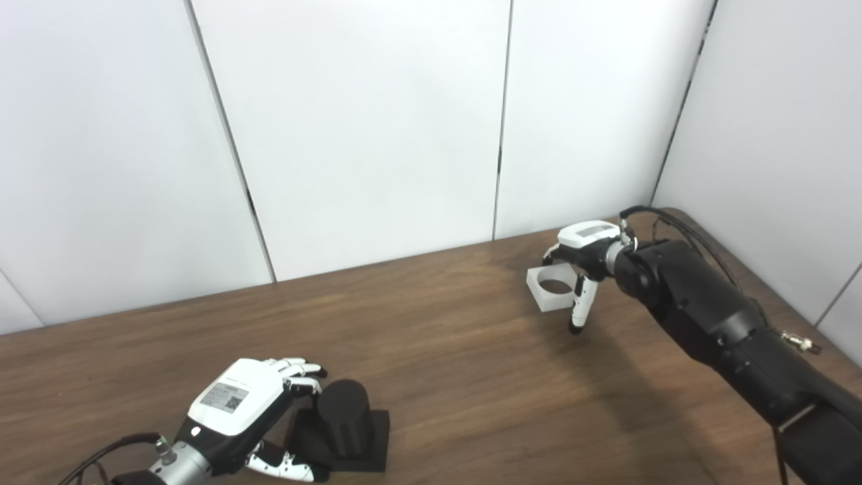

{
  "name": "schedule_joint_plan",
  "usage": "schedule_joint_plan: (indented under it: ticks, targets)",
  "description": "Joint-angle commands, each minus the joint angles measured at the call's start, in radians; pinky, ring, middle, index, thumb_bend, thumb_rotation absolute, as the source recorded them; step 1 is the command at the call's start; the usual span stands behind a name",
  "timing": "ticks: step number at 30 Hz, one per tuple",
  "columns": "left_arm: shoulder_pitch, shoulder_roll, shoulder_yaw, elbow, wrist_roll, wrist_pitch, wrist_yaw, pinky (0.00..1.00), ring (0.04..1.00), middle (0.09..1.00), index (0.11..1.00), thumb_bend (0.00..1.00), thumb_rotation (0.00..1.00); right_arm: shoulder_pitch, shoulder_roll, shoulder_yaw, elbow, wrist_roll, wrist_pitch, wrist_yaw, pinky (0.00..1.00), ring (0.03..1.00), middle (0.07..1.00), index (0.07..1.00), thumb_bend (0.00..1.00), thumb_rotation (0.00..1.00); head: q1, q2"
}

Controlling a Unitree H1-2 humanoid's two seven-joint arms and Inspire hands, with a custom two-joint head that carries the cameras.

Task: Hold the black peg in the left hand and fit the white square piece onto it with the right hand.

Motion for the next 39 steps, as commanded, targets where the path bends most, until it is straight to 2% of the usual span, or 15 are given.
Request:
schedule_joint_plan:
  ticks: [1,5,12,21,22,23,25,32,39]
  targets:
    - [0.056,0.049,-0.033,0.028,0.056,-0.010,-0.076,0.76,0.843,0.828,0.489,0.52,0.06,-0.066,-0.021,-0.004,-0.002,-0.013,0.013,-0.034,0.90,0.938,0.938,0.862,0.96,0.25,-0.001,0.001]
    - [0.057,0.051,-0.030,0.027,0.046,-0.017,-0.074,0.76,0.846,0.827,0.489,0.52,0.06,-0.065,-0.013,0.008,0.025,-0.011,0.011,-0.055,0.89,0.937,0.934,0.858,0.94,0.25,0.008,0.008]
    - [0.061,0.056,-0.022,-0.009,0.038,0.007,-0.114,0.77,0.847,0.828,0.489,0.52,0.06,-0.056,-0.004,0.024,0.063,-0.012,0.019,-0.102,0.85,0.913,0.905,0.829,0.90,0.21,0.008,0.014]
    - [0.071,0.056,-0.008,-0.023,0.037,0.000,-0.110,0.76,0.835,0.822,0.489,0.52,0.06,-0.034,0.000,0.034,0.099,0.027,-0.033,-0.196,0.81,0.863,0.838,0.641,0.79,0.17,0.015,0.028]
    - [0.072,0.055,-0.006,-0.024,0.036,0.000,-0.111,0.75,0.835,0.823,0.489,0.52,0.06,-0.031,0.002,0.031,0.103,0.036,-0.040,-0.210,0.80,0.854,0.822,0.553,0.63,0.15,0.015,0.028]
    - [0.072,0.055,-0.006,-0.027,0.034,0.002,-0.116,0.75,0.833,0.821,0.489,0.52,0.06,-0.029,0.003,0.032,0.104,0.040,-0.047,-0.221,0.80,0.845,0.806,0.522,0.58,0.15,0.017,0.028]
    - [0.071,0.053,-0.004,-0.026,0.030,0.003,-0.120,0.76,0.833,0.821,0.489,0.52,0.06,-0.026,0.002,0.037,0.107,0.044,-0.055,-0.233,0.79,0.839,0.778,0.493,0.53,0.14,0.017,0.028]
    - [0.072,0.049,-0.002,-0.024,0.035,0.004,-0.116,0.74,0.828,0.817,0.488,0.52,0.06,-0.023,-0.002,0.044,0.104,0.050,-0.060,-0.237,0.78,0.838,0.758,0.483,0.52,0.14,0.020,0.028]
    - [0.073,0.047,-0.001,-0.031,0.034,0.010,-0.128,0.76,0.834,0.818,0.489,0.52,0.06,-0.005,-0.008,0.014,0.066,0.086,-0.058,-0.257,0.79,0.832,0.748,0.481,0.52,0.13,0.021,0.031]
